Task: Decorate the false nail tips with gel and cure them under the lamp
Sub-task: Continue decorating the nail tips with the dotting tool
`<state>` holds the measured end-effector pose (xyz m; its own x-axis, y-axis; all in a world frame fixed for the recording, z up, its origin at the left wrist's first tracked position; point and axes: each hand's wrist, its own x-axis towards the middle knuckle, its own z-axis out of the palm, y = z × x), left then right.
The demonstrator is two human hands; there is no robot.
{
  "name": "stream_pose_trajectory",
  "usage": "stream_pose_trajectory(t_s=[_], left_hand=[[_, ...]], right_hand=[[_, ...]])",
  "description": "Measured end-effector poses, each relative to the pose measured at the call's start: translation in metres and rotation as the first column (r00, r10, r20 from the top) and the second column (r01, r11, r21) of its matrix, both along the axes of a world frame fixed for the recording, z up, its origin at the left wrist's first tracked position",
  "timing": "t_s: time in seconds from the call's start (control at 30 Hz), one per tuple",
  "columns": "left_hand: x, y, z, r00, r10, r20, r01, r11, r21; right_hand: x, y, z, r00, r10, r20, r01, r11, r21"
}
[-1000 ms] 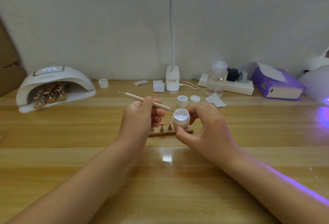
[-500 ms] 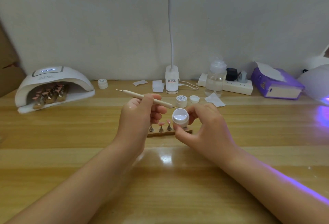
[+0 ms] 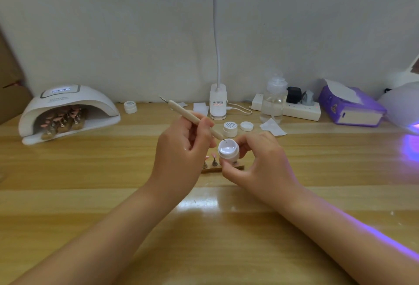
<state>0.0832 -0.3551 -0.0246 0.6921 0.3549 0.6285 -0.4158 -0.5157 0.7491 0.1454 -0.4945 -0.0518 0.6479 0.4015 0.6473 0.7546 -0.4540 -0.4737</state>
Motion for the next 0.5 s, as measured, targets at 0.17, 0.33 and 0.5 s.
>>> stream_pose_trajectory(t_s=[0.17,0.33,0.5], left_hand=[[0.001,-0.002,-0.006,1.0,-0.003,-0.025,0.003,1.0,0.014],[0.003,0.0,-0.004,1.0,0.009,0.03,-0.005,0.989,-0.145],[0.009,0.009,0.002,0.995,-0.1,-0.014,0.075,0.823,-0.563]], right_hand=[[0.0,0.001,-0.001,1.0,0.006,0.004,-0.006,1.0,0.004],[0.001,0.0,-0.001,1.0,-0.005,-0.005,0.005,1.0,-0.007],[0.001,-0.001,0.0,1.0,-0.009,0.009,0.009,1.0,-0.005]])
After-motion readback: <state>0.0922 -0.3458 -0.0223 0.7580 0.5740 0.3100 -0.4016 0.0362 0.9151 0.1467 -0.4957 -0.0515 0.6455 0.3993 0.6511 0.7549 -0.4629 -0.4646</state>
